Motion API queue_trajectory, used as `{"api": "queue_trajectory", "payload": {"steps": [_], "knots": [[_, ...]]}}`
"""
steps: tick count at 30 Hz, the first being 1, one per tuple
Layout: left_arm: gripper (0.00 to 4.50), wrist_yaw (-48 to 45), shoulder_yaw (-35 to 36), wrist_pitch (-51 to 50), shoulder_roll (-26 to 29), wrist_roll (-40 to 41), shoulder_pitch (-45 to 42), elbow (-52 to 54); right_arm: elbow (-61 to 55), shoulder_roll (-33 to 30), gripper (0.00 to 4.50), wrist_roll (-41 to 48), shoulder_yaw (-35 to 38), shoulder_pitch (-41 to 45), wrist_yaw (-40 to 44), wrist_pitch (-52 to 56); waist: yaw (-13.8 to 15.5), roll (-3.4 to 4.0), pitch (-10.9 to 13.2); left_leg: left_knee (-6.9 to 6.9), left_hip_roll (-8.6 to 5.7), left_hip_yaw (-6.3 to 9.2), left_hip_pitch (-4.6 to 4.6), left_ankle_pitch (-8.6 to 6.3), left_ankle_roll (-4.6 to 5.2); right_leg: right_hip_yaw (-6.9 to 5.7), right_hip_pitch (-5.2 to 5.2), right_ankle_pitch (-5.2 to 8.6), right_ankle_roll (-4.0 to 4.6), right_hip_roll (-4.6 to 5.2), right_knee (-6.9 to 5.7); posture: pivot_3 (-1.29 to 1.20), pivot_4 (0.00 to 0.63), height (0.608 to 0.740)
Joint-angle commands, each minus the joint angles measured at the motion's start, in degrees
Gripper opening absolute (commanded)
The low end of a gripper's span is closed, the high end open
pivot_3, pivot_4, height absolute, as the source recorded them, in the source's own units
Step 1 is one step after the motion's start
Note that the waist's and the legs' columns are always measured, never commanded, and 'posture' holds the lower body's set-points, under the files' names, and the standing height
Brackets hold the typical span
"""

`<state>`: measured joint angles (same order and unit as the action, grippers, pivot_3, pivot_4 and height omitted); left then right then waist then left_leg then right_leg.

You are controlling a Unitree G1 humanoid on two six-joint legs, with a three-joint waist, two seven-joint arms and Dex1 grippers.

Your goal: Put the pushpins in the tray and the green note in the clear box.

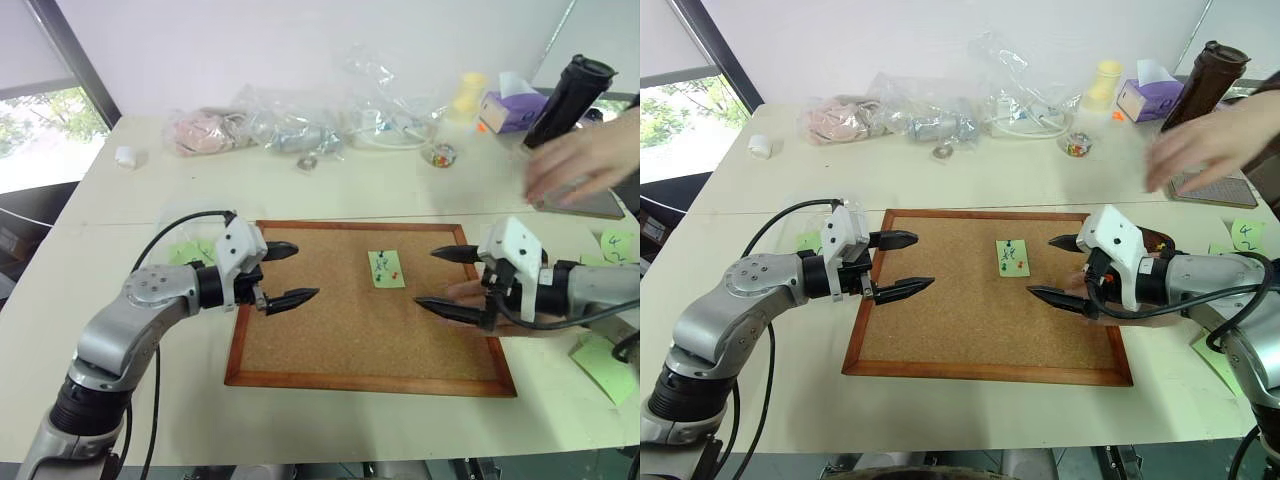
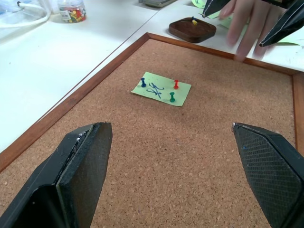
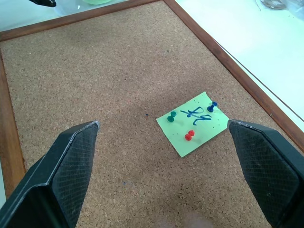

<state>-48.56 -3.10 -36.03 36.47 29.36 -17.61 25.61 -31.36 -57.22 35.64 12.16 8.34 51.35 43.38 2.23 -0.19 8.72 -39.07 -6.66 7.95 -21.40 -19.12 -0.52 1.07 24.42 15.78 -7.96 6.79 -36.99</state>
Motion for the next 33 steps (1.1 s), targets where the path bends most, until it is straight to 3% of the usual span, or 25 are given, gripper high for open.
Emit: {"api": "queue_trajectory", "payload": {"steps": [1, 30, 33], "knots": [[4.42, -0.87, 1.1, -0.41, 0.72, 1.78, -0.33, 1.7, -0.52, -0.36, 4.5, -0.21, 0.44, 0.88, 0.23, -0.95, 0.0, 0.0, 0.0, 0.0, 0.0, 0.0, 0.0, 0.0, 0.0, 0.0, 0.0, 0.0, 0.0, 0.0, 0.0, 0.0, 0.15, 0.74], [4.42, 1.67, 1.57, -1.04, 1.35, 2.98, 0.1, 3.31, -0.09, 0.81, 4.5, -0.96, -1.06, 1.56, 0.03, -1.51, 0.0, 0.0, 0.0, 0.0, 0.0, 0.0, 0.0, 0.0, 0.0, 0.0, 0.0, 0.0, 0.0, 0.0, 0.0, 0.0, 0.15, 0.74], [3.59, 1.94, 1.17, -0.78, 1.16, 2.6, 0.45, 3.58, 0.35, 0.77, 4.5, -0.97, -1.29, 2.15, 0.16, -1.49, 0.0, 0.0, 0.0, 0.0, 0.0, 0.0, 0.0, 0.0, 0.0, 0.0, 0.0, 0.0, 0.0, 0.01, 0.0, 0.0, 0.15, 0.74]]}}
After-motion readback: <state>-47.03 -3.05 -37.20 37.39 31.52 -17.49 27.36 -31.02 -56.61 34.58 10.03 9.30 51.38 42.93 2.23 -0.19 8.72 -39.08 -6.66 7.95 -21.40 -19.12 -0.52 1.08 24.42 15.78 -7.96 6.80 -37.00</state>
